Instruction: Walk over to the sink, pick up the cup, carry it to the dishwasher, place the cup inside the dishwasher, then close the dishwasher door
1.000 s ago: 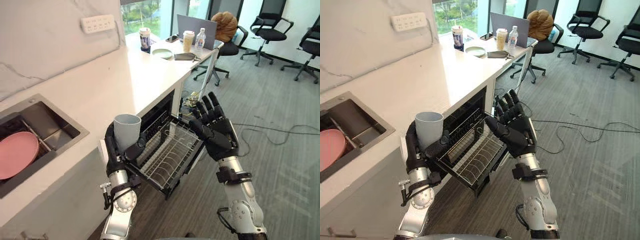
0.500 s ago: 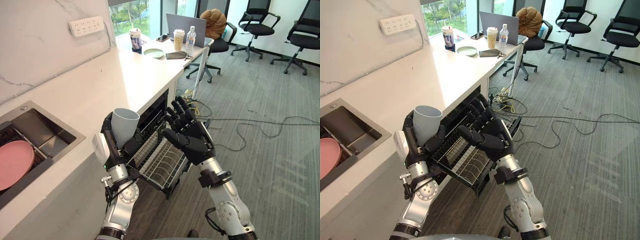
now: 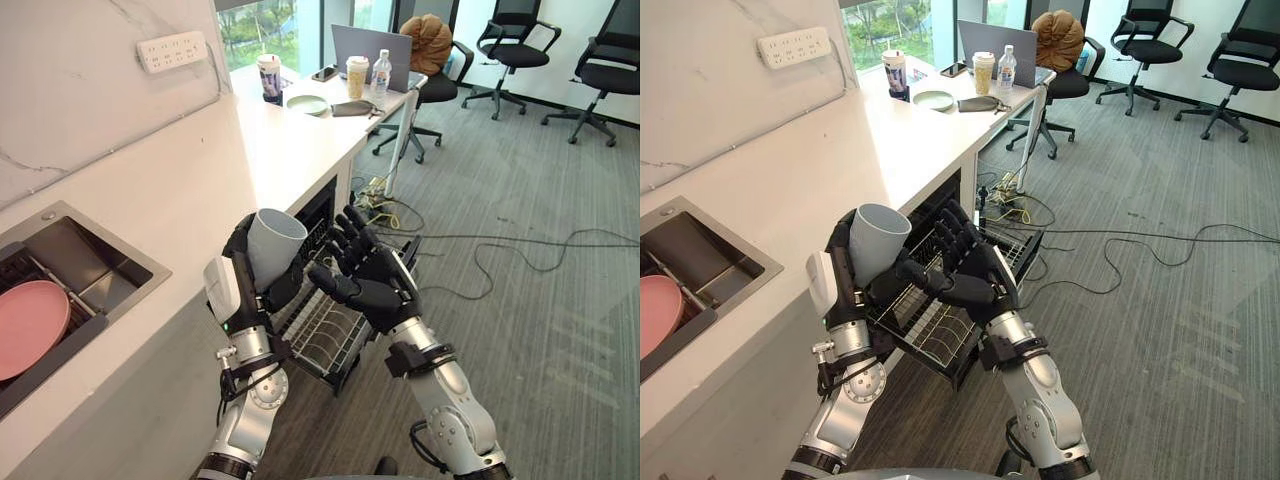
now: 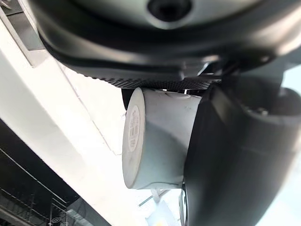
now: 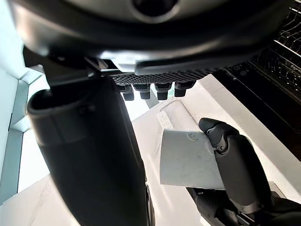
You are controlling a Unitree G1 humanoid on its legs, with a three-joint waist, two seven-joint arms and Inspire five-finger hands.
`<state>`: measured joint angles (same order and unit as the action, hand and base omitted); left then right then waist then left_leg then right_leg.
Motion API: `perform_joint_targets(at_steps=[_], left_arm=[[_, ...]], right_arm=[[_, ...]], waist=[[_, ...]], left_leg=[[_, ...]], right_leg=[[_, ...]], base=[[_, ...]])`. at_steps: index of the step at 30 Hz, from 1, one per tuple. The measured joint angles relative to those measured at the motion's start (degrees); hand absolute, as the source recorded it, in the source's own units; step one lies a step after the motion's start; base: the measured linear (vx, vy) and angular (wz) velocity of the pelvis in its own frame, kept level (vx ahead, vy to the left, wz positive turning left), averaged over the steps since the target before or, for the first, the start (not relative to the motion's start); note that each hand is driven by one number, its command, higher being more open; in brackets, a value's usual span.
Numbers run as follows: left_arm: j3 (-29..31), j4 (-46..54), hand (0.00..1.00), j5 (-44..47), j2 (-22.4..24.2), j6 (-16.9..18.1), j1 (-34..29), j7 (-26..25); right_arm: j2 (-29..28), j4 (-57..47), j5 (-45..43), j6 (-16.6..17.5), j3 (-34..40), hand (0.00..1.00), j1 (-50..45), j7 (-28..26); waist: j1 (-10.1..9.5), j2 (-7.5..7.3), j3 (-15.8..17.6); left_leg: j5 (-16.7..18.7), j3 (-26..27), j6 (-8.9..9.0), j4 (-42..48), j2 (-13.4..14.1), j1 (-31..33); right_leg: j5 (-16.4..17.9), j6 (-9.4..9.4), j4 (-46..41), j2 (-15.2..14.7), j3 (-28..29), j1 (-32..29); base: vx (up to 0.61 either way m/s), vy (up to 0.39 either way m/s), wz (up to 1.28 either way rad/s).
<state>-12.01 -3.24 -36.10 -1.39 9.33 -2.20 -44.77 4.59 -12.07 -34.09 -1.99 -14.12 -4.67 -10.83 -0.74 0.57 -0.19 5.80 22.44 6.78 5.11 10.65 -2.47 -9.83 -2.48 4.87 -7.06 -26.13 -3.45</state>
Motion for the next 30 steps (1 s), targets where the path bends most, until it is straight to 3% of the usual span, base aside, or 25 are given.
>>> perform_joint_targets(at_steps=[12,28,29,30], left_arm=[[-2.5,1.3,0.00,-2.1,-1.0,2.2,0.4,2.7],[-5.9,1.6,0.00,-2.1,-1.5,2.6,0.4,5.3],[-6.0,1.6,0.00,-2.1,-1.6,2.7,0.4,5.5],[-6.0,1.6,0.00,-2.1,-1.6,2.7,0.4,5.7]], right_arm=[[2.0,0.6,0.0,-1.3,-2.5,1.00,2.4,0.9],[2.2,1.7,-0.1,-1.3,-2.5,1.00,4.7,3.8],[2.2,1.7,-0.1,-1.3,-2.5,0.00,4.7,4.0],[2.2,1.7,-0.1,-1.3,-2.5,0.00,4.7,4.2]], waist=[[-0.16,0.19,0.0],[-1.00,0.53,-0.1],[-1.08,0.53,-0.1],[-1.13,0.53,-0.1]], left_leg=[[0.0,-1.3,-0.21,0.9,-0.1,1.5],[-0.1,-2.1,-0.42,1.2,-0.3,2.4],[-0.2,-2.2,-0.44,1.2,-0.3,2.5],[-0.2,-2.2,-0.45,1.2,-0.3,2.5]], right_leg=[[-0.2,0.05,0.0,-0.3,-0.9,-0.4],[-0.3,0.01,0.0,-0.6,-1.6,-0.6],[-0.3,0.00,0.0,-0.7,-1.7,-0.6],[-0.3,0.00,0.0,-0.7,-1.7,-0.6]], base=[[-0.01,0.048,0.04],[0.00,0.049,0.03],[0.00,0.050,0.05],[0.00,0.052,0.04]])
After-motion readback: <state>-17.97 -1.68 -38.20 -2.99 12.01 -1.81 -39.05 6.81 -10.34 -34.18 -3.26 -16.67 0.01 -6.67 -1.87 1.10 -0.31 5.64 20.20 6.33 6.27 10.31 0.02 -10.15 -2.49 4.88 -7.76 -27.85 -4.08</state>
